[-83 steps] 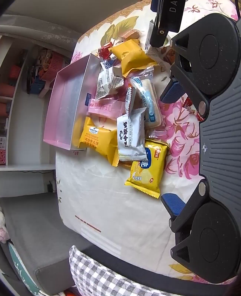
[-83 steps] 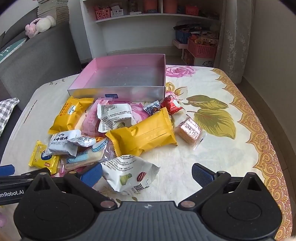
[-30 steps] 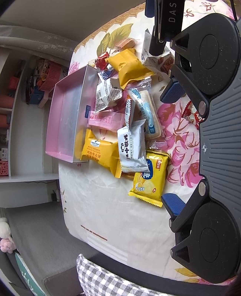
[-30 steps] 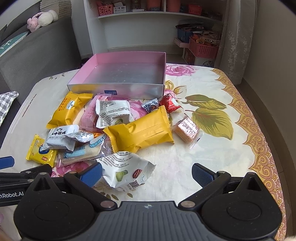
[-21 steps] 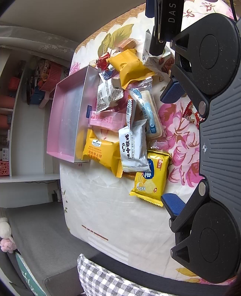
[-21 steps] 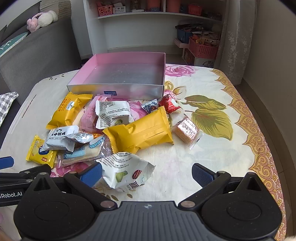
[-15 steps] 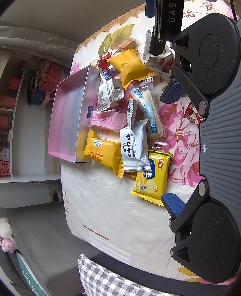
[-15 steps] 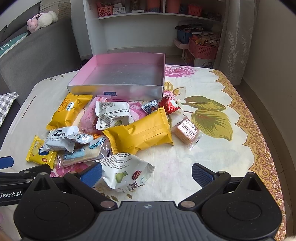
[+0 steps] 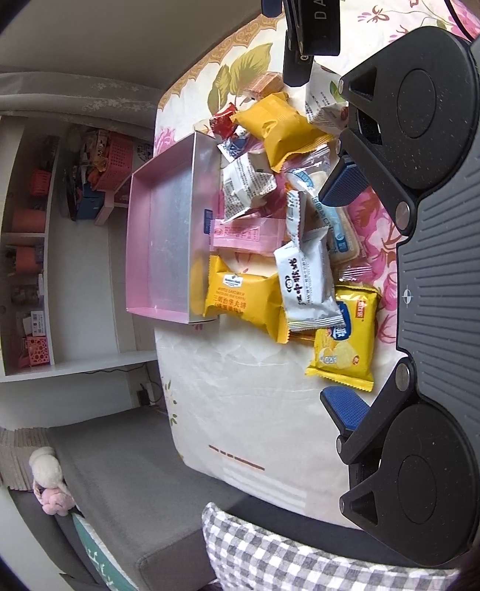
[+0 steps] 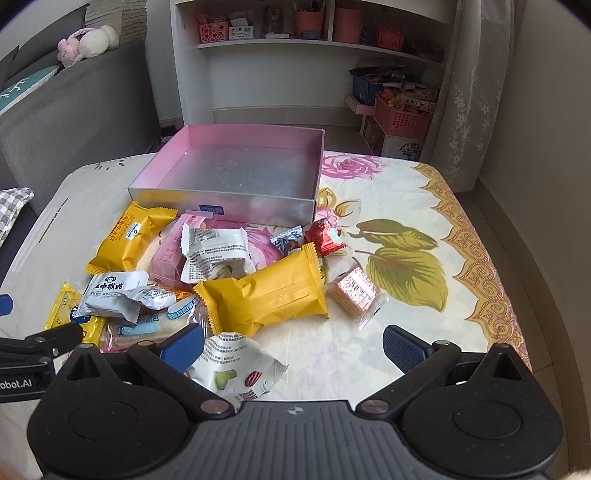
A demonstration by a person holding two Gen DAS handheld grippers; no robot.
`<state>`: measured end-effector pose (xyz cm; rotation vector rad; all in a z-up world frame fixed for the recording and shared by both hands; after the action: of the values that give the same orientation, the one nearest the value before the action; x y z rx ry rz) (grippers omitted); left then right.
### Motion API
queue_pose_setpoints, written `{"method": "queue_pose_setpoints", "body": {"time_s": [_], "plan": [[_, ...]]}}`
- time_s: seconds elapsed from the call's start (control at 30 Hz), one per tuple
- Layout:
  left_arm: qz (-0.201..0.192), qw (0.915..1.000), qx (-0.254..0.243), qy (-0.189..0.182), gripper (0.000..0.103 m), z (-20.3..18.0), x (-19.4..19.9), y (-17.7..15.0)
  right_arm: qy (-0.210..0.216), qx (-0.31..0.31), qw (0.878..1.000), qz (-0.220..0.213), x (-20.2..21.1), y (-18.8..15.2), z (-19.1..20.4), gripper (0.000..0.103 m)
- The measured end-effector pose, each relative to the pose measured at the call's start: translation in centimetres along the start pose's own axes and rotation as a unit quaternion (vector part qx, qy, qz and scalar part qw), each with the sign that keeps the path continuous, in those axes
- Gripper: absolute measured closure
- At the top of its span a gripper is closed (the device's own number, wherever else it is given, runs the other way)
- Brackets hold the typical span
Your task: Organize snacks
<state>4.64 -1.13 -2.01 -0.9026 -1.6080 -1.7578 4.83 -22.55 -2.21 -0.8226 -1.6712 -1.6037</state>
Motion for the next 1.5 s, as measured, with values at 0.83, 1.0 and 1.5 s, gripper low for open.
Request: {"method": "queue_pose_setpoints", "body": {"time_s": [0.83, 1.0, 1.5], "plan": [[-0.001, 0.9751, -0.148, -0.165, 0.002, 0.7, -6.1, 3.5, 0.153, -0.158, 0.968, 0.120, -7.4, 2.2, -2.9, 0.022], [0.000, 0.9571, -0.221, -0.187, 0.008, -1.2, -6.9, 2.8, 0.153, -0.187, 0.961, 0.135, -8.8, 2.1, -3.1, 0.025], [0.040, 0.9474, -0.249, -0.198, 0.029, -1.0, -8.8, 1.4, 0.162, -0.229, 0.950, 0.136, -10.9, 2.3, -3.1, 0.027]]}}
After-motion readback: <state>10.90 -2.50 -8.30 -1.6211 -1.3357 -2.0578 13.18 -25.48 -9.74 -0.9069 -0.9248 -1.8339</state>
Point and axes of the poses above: each gripper's, at about its wrist camera, not at the fingertips, and x roughly against the way its jaws point, z to its left, y to its top, the point moved 6 cm from there along -x, roughly the way its jaws point, and after that the axes turned 3 degrees about z, right-handed, at the moved point
